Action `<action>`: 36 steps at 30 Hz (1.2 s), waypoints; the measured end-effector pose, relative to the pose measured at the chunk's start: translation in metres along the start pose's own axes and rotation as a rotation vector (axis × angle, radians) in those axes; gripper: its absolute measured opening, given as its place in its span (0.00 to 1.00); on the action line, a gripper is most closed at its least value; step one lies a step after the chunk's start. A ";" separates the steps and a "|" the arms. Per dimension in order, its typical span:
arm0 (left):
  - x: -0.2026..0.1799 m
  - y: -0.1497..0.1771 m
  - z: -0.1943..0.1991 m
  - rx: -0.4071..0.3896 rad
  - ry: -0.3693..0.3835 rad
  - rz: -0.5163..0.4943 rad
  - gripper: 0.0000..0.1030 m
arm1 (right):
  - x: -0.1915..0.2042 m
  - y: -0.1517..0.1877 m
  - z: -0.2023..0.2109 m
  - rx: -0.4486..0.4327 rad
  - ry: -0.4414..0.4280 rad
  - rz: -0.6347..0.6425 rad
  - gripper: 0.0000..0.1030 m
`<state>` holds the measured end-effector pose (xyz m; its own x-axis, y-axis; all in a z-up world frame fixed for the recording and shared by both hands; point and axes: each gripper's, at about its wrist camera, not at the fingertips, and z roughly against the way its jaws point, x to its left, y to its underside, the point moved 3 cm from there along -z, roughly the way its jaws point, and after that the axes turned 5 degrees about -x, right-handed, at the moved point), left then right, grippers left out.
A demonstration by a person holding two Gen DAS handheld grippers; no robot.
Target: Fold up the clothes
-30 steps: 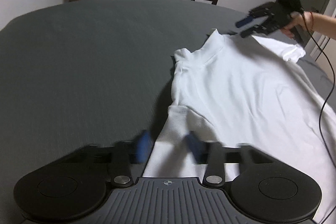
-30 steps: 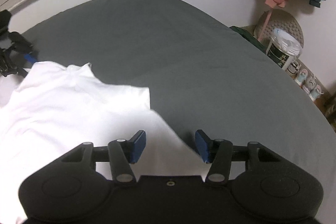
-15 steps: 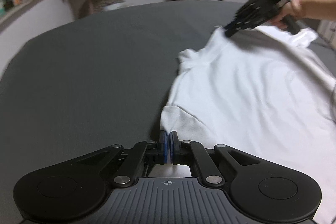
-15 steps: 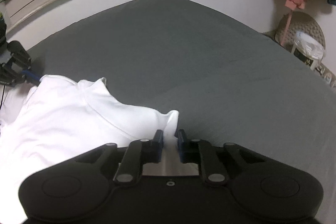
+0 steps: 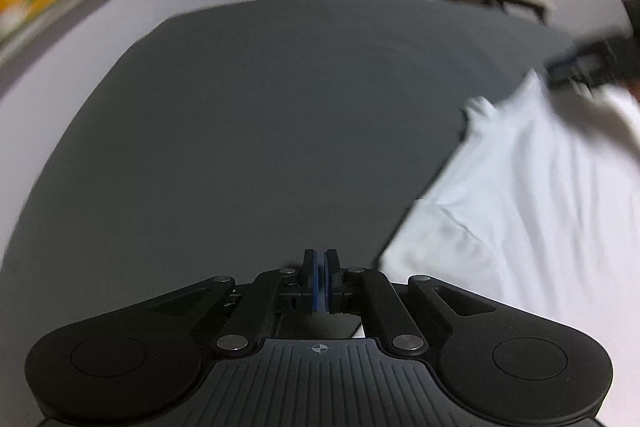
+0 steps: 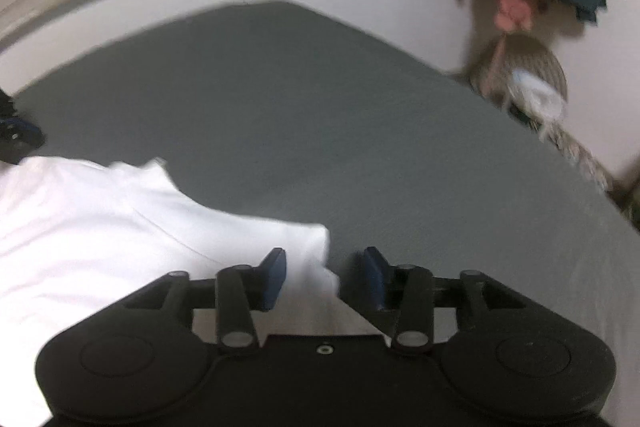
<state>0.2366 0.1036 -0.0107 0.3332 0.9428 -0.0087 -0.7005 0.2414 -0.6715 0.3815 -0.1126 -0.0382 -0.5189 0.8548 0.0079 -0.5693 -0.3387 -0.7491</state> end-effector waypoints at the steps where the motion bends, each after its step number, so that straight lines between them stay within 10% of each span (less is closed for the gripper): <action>1: 0.015 0.005 0.015 0.003 -0.005 0.065 0.03 | 0.005 -0.001 0.005 -0.012 -0.024 0.002 0.47; 16: 0.212 0.230 0.218 -0.065 -0.526 0.770 0.07 | 0.115 -0.011 0.047 -0.042 -0.497 -0.229 0.62; 36: 0.209 0.270 0.214 -0.135 -0.560 0.750 0.08 | 0.146 0.023 0.064 0.086 -0.586 -0.295 0.64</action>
<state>-0.0175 0.4147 -0.0354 -0.5505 0.8230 -0.1401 -0.5185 -0.4686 -0.7153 0.2521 -0.0206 -0.0121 -0.5808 0.5695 0.5817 -0.7768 -0.1739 -0.6053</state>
